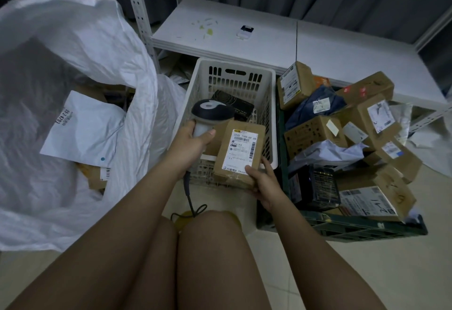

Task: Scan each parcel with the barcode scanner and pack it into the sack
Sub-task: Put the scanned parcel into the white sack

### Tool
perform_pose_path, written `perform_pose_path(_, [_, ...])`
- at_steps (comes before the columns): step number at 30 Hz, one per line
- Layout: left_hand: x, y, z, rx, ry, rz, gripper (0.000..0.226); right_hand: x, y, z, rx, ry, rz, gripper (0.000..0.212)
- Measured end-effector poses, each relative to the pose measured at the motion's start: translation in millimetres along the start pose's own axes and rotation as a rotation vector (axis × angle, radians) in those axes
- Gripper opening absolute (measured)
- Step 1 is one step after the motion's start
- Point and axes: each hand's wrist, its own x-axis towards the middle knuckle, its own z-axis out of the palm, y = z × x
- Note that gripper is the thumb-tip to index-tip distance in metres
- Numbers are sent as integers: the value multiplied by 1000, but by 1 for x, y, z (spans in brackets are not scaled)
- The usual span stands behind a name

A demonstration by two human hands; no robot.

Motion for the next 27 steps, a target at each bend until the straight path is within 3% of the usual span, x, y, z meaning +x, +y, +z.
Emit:
perform_pose_path(6, [-4, -1, 1, -30, -1, -1, 32, -7, -5, 1, -57, -55, -95, 67])
perform_pose_path(17, [-7, 0, 3, -17, 4, 25, 31, -4, -5, 12, -212, 79, -122, 50])
perform_pose_path(22, [-7, 0, 1, -17, -11, 34, 28, -1, -8, 9, -67, 135, -157, 46])
perform_pose_path(27, [-7, 1, -1, 2, -15, 47, 30, -1, -18, 2, 47, 149, -178, 57])
